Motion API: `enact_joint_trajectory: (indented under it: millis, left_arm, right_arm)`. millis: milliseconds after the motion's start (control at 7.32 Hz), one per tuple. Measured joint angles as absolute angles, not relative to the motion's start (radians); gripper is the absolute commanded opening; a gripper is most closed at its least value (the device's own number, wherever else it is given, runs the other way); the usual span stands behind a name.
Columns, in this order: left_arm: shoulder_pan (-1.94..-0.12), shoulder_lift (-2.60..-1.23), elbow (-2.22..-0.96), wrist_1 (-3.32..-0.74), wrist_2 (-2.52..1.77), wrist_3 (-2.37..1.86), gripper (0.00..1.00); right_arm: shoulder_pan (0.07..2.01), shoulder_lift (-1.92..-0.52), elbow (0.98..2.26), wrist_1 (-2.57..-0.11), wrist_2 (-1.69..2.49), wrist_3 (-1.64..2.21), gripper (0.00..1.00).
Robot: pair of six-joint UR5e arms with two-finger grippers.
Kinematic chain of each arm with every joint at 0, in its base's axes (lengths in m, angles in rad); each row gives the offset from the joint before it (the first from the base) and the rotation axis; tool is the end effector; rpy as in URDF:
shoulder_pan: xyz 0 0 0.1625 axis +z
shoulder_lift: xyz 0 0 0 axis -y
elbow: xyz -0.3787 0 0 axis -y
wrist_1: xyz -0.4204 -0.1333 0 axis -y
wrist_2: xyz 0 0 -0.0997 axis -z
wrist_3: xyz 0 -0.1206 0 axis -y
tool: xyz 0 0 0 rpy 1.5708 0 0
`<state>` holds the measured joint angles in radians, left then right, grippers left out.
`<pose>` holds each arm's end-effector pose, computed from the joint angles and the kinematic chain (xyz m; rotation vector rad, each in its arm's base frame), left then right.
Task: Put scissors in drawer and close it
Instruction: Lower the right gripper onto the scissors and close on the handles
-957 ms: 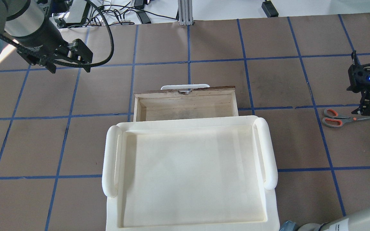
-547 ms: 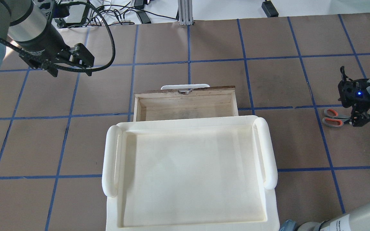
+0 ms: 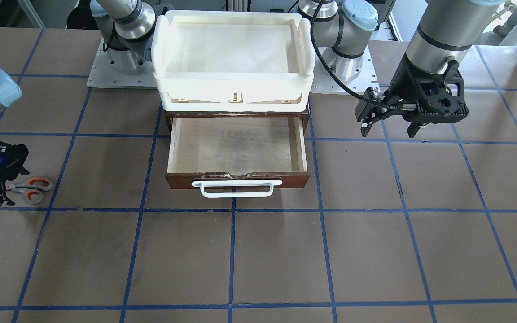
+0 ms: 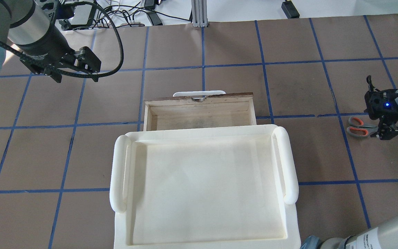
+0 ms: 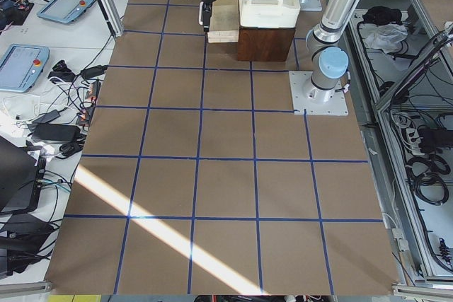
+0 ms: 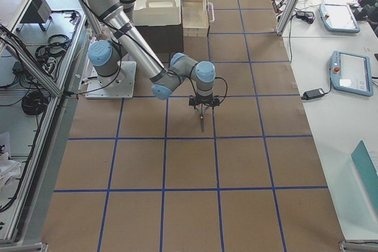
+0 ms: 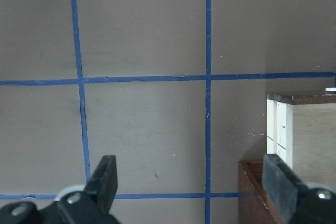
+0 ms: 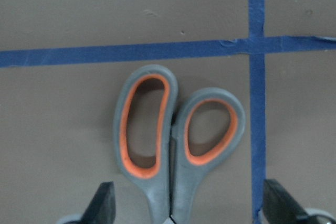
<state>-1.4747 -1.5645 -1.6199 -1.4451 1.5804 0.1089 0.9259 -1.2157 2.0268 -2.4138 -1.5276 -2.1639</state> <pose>-0.0810 -0.5372 0.4113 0.0194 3.1209 -0.1272 -0.2047 -0.5026 0.0955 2.1466 -2.2592 0.0746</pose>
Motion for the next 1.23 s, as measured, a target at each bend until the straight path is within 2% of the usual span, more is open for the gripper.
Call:
enact_joint_trajectory:
  millis: [137,273,410,683,1230]
  left_arm:
    - [-1.474,-1.565,-1.620,-1.444,1.580,0.109,1.00]
    - [-1.473,-1.567,-1.620,-1.444,1.580,0.109,1.00]
    - [-1.473,-1.573,-1.620,-1.442,1.579,0.110,1.00]
    - [-1.472,-1.575,-1.620,-1.440,1.579,0.110,1.00]
    - [-1.468,-1.572,-1.621,-1.439,1.579,0.109,1.00]
  right_arm:
    - [0.917,-1.207,2.026,-2.415,-1.528,-2.167,0.64]
    - [0.910,-1.202,2.025,-2.415,-1.529,-2.169,0.43]
    - [0.907,-1.199,2.025,-2.414,-1.532,-2.170,0.42]
    - [0.905,-1.197,2.026,-2.412,-1.536,-2.168,0.00]
    - [0.908,-1.225,1.997,-2.399,-1.529,-2.156,0.00]
